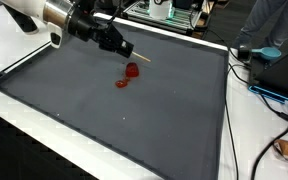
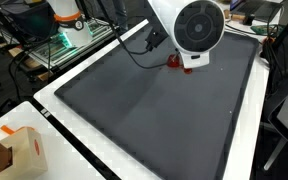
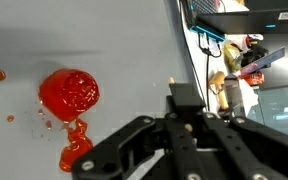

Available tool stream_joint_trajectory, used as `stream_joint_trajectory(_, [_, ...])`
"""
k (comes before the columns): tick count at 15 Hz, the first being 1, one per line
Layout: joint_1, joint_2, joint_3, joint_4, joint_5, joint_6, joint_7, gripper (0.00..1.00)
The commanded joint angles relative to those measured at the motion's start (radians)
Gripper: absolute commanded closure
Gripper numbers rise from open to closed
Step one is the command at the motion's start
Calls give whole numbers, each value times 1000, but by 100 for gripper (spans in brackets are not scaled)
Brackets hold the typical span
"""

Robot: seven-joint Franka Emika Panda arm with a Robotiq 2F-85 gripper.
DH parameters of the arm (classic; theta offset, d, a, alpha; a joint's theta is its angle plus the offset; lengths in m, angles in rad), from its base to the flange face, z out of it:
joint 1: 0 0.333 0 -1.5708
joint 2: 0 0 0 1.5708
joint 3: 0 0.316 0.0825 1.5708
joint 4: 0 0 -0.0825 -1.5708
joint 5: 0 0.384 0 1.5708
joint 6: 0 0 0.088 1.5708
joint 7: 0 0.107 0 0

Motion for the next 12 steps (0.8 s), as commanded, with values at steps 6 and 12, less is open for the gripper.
stream_joint_trajectory(6, [100,-93,-54,39,-230,-12,213,97])
stream_joint_trajectory(12, [164,-136,-57,59,-426,15,352,97])
